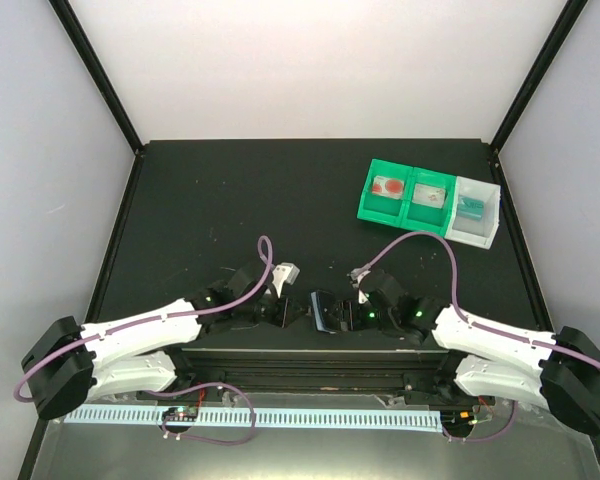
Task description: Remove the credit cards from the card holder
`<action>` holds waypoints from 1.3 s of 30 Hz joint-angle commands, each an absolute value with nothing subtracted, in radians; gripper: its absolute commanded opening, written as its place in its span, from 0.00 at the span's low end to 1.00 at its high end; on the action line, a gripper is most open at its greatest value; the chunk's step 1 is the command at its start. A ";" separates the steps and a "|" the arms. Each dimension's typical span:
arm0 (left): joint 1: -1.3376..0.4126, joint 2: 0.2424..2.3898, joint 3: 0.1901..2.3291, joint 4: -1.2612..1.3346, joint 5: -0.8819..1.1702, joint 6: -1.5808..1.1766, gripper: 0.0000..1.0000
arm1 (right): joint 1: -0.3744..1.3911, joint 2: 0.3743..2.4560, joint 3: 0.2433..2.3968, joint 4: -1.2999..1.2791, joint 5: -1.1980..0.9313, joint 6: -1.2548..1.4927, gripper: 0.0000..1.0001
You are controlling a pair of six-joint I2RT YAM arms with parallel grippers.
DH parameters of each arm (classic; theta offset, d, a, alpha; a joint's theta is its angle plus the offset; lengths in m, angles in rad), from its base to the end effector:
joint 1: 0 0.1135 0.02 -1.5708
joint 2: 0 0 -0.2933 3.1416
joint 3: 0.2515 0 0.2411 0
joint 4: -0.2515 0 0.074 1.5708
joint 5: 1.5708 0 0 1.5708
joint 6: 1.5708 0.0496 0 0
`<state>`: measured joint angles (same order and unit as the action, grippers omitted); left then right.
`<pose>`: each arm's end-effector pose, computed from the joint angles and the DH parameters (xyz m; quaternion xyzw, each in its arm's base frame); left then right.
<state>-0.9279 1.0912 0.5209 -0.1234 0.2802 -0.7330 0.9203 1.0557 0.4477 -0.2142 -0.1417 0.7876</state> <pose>0.1132 -0.1740 0.2204 0.1462 0.8865 -0.3957 0.1903 0.1066 0.1517 0.1944 -0.0874 0.9247 0.3182 0.1899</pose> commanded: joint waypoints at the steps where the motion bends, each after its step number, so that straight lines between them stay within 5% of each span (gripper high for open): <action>1: -0.923 1.068 0.523 -0.092 0.305 -0.746 0.02 | 0.922 1.068 0.488 -0.247 -0.164 0.743 0.68; 24: -0.923 1.064 0.525 -0.090 0.311 -0.760 0.02 | 0.932 1.228 0.544 -0.254 -0.143 0.719 0.73; 39: -0.923 1.030 0.507 -0.111 0.288 -0.758 0.02 | 0.933 1.129 0.541 -0.358 -0.007 0.727 0.61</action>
<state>-0.9279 1.0489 0.5129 -0.1204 0.2989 -0.7555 0.9291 1.1515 0.5201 -0.3161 -0.0731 0.7341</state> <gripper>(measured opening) 0.022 0.619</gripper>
